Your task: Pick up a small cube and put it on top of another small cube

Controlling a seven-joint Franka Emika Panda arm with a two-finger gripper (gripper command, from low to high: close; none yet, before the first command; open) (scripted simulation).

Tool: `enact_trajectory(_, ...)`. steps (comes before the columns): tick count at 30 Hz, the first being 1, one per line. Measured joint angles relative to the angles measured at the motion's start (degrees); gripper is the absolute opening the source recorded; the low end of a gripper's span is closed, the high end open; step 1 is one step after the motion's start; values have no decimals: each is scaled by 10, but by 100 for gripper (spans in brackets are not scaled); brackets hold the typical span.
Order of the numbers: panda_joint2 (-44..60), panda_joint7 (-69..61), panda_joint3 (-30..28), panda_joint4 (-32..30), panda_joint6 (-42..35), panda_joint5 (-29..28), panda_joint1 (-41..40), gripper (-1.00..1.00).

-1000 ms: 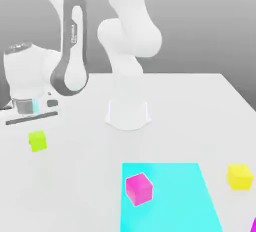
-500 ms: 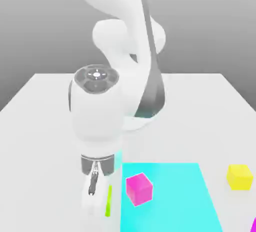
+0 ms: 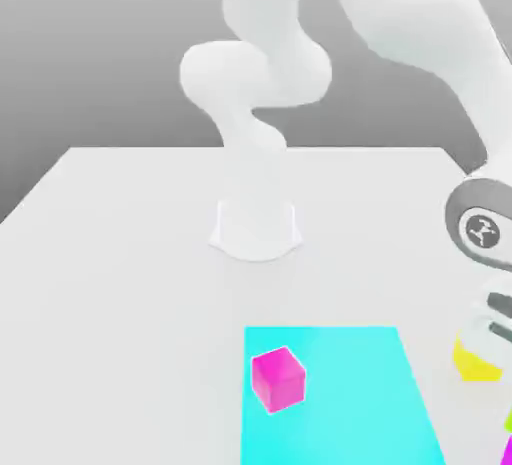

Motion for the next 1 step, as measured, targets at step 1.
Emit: enact_trajectory(1, 0, 0, 0, 0, 0, 0, 0, 100)
